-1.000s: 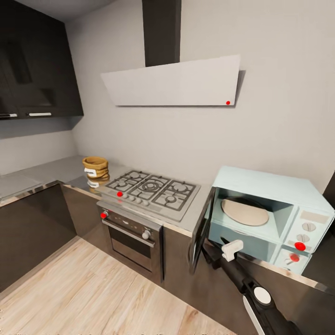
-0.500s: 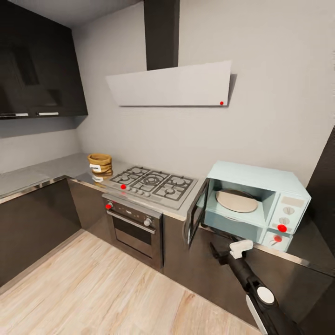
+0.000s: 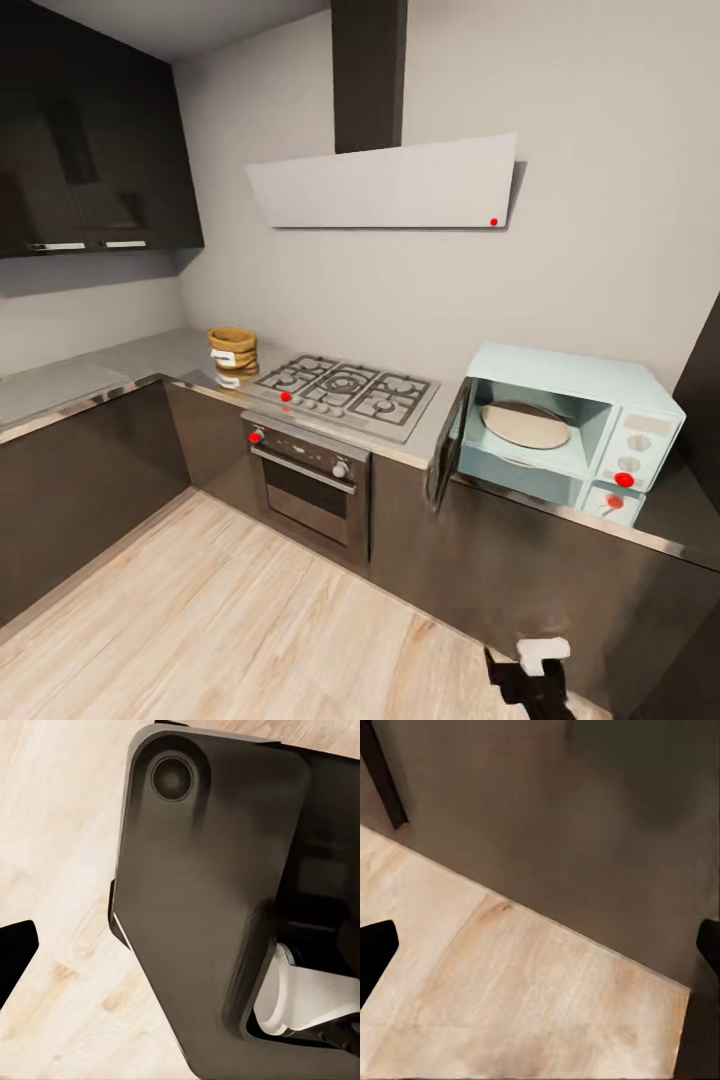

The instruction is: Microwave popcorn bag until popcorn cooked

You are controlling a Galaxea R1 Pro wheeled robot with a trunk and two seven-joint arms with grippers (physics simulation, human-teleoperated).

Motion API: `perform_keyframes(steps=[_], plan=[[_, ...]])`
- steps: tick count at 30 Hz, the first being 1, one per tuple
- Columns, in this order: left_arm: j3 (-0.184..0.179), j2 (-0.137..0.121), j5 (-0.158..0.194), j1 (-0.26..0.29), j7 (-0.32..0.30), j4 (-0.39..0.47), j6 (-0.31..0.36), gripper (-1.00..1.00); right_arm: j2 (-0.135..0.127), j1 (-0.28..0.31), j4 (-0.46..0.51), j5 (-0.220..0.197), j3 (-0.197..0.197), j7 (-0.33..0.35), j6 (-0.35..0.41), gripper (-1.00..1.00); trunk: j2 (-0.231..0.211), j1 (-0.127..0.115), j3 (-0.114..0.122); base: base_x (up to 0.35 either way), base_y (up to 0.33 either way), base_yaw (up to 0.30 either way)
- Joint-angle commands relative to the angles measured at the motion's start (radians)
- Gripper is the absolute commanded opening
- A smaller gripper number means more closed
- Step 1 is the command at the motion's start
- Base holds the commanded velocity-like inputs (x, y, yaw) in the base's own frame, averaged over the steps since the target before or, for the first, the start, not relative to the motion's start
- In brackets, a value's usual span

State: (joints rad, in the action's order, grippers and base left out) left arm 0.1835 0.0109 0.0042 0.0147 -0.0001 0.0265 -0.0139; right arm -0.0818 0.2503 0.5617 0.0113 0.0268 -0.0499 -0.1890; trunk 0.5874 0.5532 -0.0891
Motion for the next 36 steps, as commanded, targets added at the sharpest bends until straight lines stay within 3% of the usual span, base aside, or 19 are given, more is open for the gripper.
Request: perform_keyframes(steps=[1, 6, 8, 13, 15, 20, 24, 25, 36], plan=[[0.005, -0.001, 0.000, 0.001, 0.000, 0.000, -0.001, 1.00, 0.000, 0.001, -0.113, 0.001, 0.003, -0.005, -0.004, 1.00, 0.002, 0.000, -0.002, 0.000, 0.018, 0.000], [0.005, -0.008, 0.000, 0.001, 0.000, 0.000, -0.002, 1.00, 0.006, 0.001, -0.409, 0.000, 0.003, -0.002, -0.007, 1.00, 0.002, 0.000, -0.002, 0.000, 0.005, 0.007], [0.005, -0.011, 0.000, 0.001, 0.000, 0.000, -0.002, 1.00, 0.038, 0.001, -0.462, 0.001, 0.003, -0.003, -0.015, 1.00, 0.002, 0.000, -0.002, 0.000, 0.000, 0.141], [0.005, -0.012, 0.000, 0.001, 0.000, 0.000, -0.001, 1.00, 0.083, 0.001, -0.532, 0.002, 0.004, -0.005, -0.020, 1.00, 0.002, 0.000, -0.002, 0.000, 0.000, 0.230], [0.005, -0.012, 0.000, 0.001, 0.000, 0.000, -0.002, 1.00, 0.122, 0.001, -0.613, 0.002, 0.004, -0.005, -0.020, 1.00, 0.002, 0.000, -0.002, 0.000, 0.000, 0.251], [0.005, -0.029, 0.002, 0.001, 0.000, 0.000, -0.002, 1.00, 0.146, -0.003, -0.637, 0.002, 0.004, -0.025, -0.010, 1.00, 0.002, 0.000, -0.002, 0.000, 0.000, 0.259], [0.010, -0.042, 0.002, 0.001, 0.000, 0.000, 0.000, 1.00, 0.148, -0.003, -0.638, 0.002, 0.004, -0.190, -0.009, 1.00, 0.002, 0.000, -0.002, 0.000, 0.000, 0.263], [0.011, -0.044, 0.002, 0.001, 0.000, 0.000, -0.001, 1.00, 0.148, -0.003, -0.638, 0.003, 0.004, -0.202, -0.009, 1.00, 0.002, 0.000, -0.002, 0.000, 0.000, 0.264], [0.011, -0.044, 0.002, 0.001, 0.000, 0.000, -0.002, 1.00, 0.148, -0.003, -0.638, 0.004, 0.005, -0.211, -0.014, 1.00, 0.002, 0.000, -0.002, 0.000, 0.000, 0.265]])
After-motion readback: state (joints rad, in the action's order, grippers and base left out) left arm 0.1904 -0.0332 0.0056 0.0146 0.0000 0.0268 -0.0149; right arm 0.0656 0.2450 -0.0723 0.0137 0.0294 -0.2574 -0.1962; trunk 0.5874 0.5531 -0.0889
